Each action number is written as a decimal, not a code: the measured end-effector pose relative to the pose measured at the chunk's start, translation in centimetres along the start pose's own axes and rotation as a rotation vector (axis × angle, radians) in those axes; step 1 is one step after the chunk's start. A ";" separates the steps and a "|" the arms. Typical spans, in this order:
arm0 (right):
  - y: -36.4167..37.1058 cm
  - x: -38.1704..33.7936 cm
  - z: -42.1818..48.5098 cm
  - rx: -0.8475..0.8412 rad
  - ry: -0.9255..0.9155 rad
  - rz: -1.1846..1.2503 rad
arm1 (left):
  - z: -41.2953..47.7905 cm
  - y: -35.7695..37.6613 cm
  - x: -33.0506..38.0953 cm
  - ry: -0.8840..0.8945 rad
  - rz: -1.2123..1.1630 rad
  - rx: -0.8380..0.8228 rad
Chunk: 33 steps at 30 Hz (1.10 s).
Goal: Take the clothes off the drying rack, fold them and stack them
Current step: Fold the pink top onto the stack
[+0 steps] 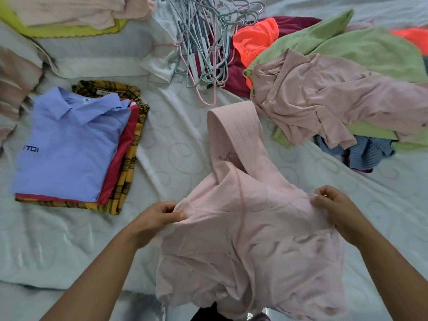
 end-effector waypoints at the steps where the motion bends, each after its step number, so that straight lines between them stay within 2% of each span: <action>1: 0.3 0.5 -0.7 -0.056 0.035 -0.025 | -1.0 0.3 -0.5 0.016 -0.007 -0.004; 5: 0.7 4.1 -5.1 -0.263 0.193 -0.136 | -4.5 2.1 -3.8 0.048 0.027 -0.010; 7: 0.3 5.6 -7.4 -0.270 0.216 -0.164 | -6.2 3.1 -4.7 0.036 0.056 -0.002; 10: -1.1 4.6 -9.9 -0.194 0.076 -0.095 | -8.3 4.5 -4.5 0.032 0.047 0.065; 12: -2.2 2.5 -11.7 -0.153 -0.008 0.025 | -10.1 4.6 -3.7 -0.012 0.069 0.190; 15: -4.0 -1.4 -14.3 -0.141 -0.161 0.035 | -13.8 5.0 -1.6 -0.010 0.285 0.271; 17: -5.0 -3.5 -16.3 -0.158 -0.216 -0.014 | -16.5 5.2 0.6 0.125 0.308 0.315; 21: -6.2 -4.4 -20.1 -0.231 -0.132 -0.116 | -23.4 5.4 4.7 0.480 0.127 0.468; 24: -6.6 -4.9 -22.8 -0.241 -0.120 -0.339 | -27.2 6.2 5.6 0.607 0.130 0.497; 26: -7.4 -6.7 -24.6 -0.183 -0.194 -0.349 | -29.5 6.3 5.7 0.651 0.146 0.519; 28: -8.3 -9.3 -26.4 -0.138 -0.297 -0.206 | -31.9 6.0 6.0 0.707 0.159 0.557; 33: -11.7 -17.3 -32.4 0.044 -0.668 -0.028 | -39.5 6.1 9.1 0.889 0.128 0.550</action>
Point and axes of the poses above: each hand's wrist, its own z-axis towards the middle knuckle, its own y-axis out of the palm, x = y × z, the point moved 7 cm from there along z, towards the middle knuckle, and after that the axes turned 5 degrees about -y, right-handed, at the moved point
